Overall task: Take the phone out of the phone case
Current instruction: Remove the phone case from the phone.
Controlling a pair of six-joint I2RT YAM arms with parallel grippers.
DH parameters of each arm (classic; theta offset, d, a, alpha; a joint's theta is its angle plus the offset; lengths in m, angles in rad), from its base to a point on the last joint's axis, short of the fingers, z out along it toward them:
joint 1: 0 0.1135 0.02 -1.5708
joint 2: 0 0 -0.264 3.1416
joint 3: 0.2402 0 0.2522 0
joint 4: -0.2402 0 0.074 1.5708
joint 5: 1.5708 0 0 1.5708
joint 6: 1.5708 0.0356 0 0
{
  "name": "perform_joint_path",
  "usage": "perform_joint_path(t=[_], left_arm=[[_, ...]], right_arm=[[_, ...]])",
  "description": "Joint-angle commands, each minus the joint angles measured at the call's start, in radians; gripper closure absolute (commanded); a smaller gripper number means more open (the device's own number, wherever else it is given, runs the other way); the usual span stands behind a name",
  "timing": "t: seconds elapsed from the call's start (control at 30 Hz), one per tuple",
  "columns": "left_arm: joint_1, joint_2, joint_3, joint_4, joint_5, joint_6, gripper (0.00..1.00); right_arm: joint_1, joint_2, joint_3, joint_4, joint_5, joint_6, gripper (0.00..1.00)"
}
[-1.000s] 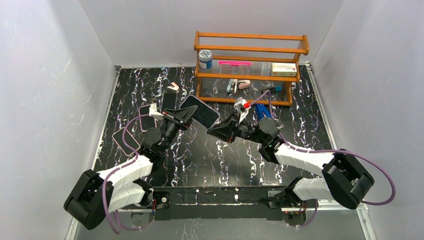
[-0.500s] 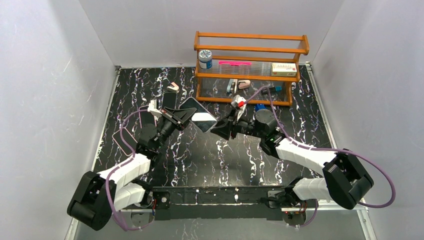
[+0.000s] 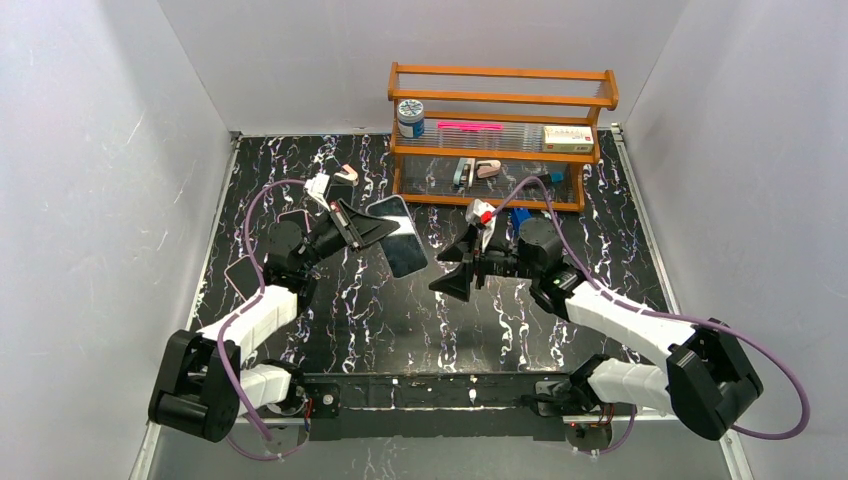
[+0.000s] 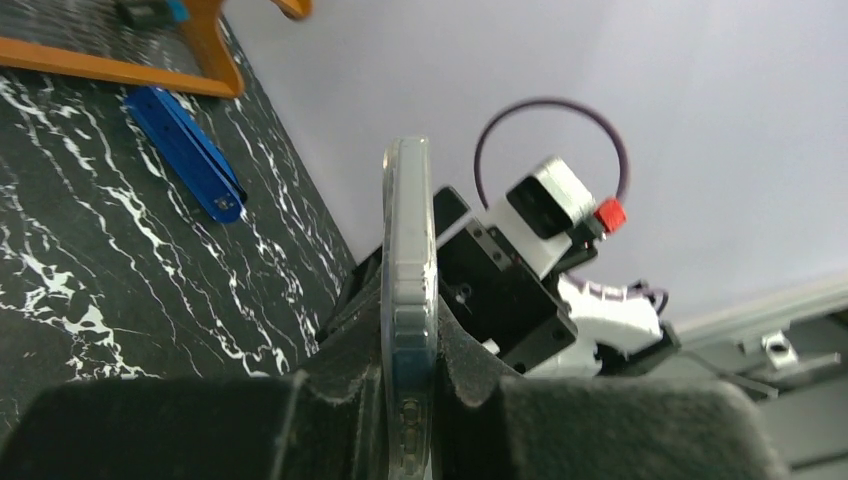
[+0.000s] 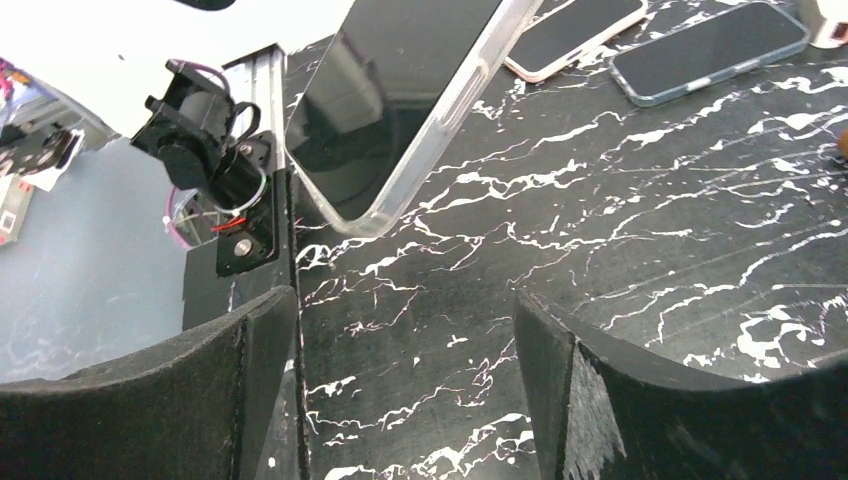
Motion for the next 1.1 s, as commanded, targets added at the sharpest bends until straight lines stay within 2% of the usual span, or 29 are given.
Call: perform_joint_path(t=[0.0, 0.37, 0.6, 0.77, 1.07], left_arm=[[0.005, -0.018, 0.07, 0.035, 0.18, 0.081, 1.0], [0.004, -0.049, 0.087, 0.004, 0.226, 0.114, 1.0], [0.004, -0.067, 0.092, -0.009, 0.222, 0.116, 1.0], [0.004, -0.076, 0.096, -0.028, 0.221, 0.125, 1.0], [0.005, -0.092, 0.095, -0.062, 0.222, 0.147, 1.0]], right_arm=[[0.0, 0.027, 0.078, -0.036, -0.136, -0.062, 0.16], [0.001, 0.125, 0.165, 0.026, -0.362, -0.008, 0.31], [0.005, 0.163, 0.198, 0.048, -0.402, 0.015, 0.43], [0.013, 0.19, 0.211, 0.08, -0.416, 0.045, 0.47], [0.013, 0.222, 0.226, 0.099, -0.43, 0.057, 0.64]])
